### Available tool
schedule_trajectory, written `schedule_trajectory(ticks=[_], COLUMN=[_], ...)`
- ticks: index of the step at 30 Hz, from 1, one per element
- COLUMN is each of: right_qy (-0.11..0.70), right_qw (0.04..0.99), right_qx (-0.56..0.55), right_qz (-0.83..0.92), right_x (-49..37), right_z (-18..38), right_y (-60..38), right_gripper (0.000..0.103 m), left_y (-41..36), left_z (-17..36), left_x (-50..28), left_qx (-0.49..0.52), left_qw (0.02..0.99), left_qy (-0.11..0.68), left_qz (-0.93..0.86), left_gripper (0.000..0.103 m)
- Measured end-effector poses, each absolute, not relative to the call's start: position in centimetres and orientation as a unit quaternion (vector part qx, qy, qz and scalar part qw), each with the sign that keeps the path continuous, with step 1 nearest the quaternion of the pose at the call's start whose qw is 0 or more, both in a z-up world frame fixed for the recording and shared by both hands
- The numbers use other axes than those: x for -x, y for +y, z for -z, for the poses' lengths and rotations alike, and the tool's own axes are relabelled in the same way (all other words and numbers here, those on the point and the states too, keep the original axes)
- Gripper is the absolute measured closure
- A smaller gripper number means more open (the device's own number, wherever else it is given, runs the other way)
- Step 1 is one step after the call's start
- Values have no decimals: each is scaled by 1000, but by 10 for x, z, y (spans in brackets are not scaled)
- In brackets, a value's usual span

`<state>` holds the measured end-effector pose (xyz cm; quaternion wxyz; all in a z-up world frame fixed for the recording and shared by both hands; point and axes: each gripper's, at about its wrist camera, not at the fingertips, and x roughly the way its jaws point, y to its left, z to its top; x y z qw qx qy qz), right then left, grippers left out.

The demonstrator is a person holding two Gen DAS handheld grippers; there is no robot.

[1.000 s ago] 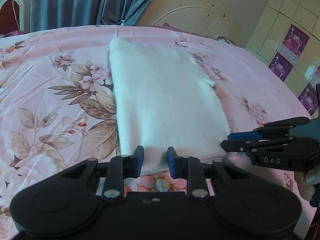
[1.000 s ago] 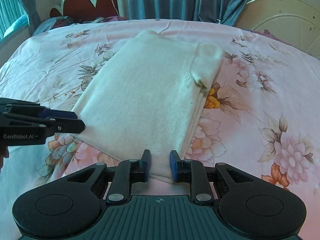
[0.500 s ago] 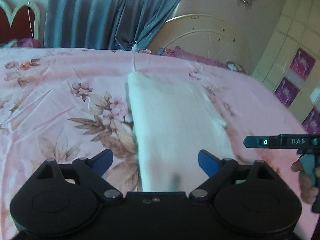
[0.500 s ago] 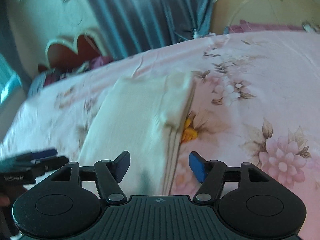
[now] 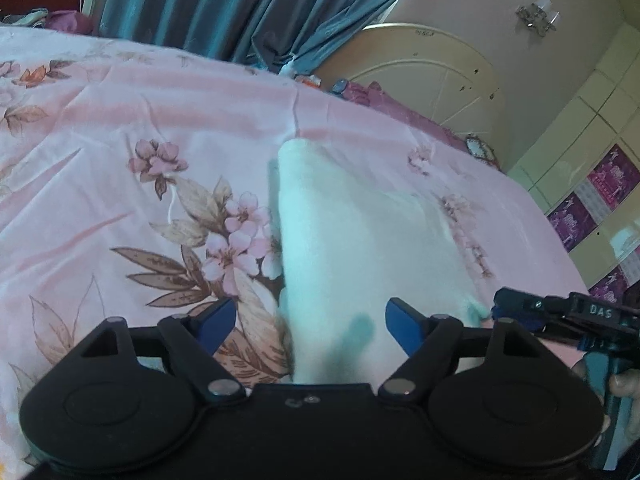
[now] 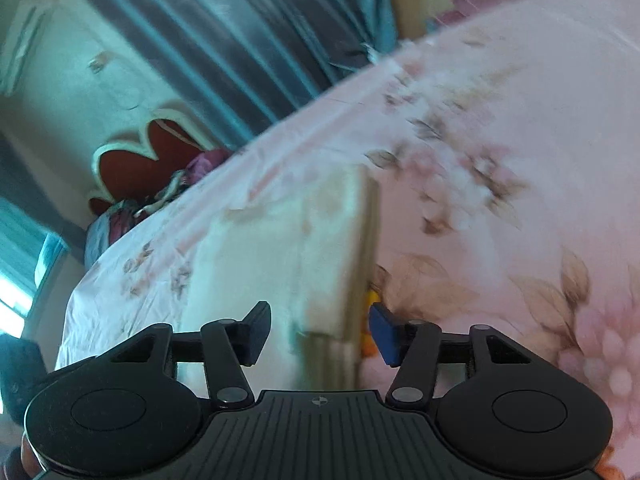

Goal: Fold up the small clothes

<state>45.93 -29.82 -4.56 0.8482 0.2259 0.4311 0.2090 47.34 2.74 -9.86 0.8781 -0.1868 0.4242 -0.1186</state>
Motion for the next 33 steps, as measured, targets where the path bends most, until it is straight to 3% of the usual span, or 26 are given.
schedule_trajectory(ticks=[1,3,8,11,15,22,25,27,29,33], right_qy=[441,470,452,468,498,492,499,501,494,470], right_qw=[850,850,854,820,782,758,770,786,803,832], right_qx=[-201,-150,-193,-265,-309,-364,-326,-282,-246,-197], right_qz=[-206,-184,-173,-197,-211,-227,-227,-226,-226,-220], right_x=[-463,-471,-469,-475,-483,-491,-496,-497,-493,-480], right_z=[49,61,50,58,83,98,90,82,72,48], right_y=[-289,-279,-301,-317,-322,-321,-309,-296,-286,-271], right_gripper=[54,76,75,54,51,51,52,66,73,75], left_y=[27,24,22,28,33,40,33,21,7,-3], left_z=[101,108,103,104,113,131,133,128,119,96], left_x=[-475,-478,-476,-480,-492,-511,-521,-524,-524,-513], left_qx=[188,178,160,184,237,305,304,273,227,175], left_qw=[876,871,877,872,849,815,809,819,837,862], left_qy=[428,443,439,437,449,464,475,478,473,452], left_qz=[118,113,110,123,150,164,167,162,153,151], left_gripper=[23,23,24,25,30,38,52,58,65,75])
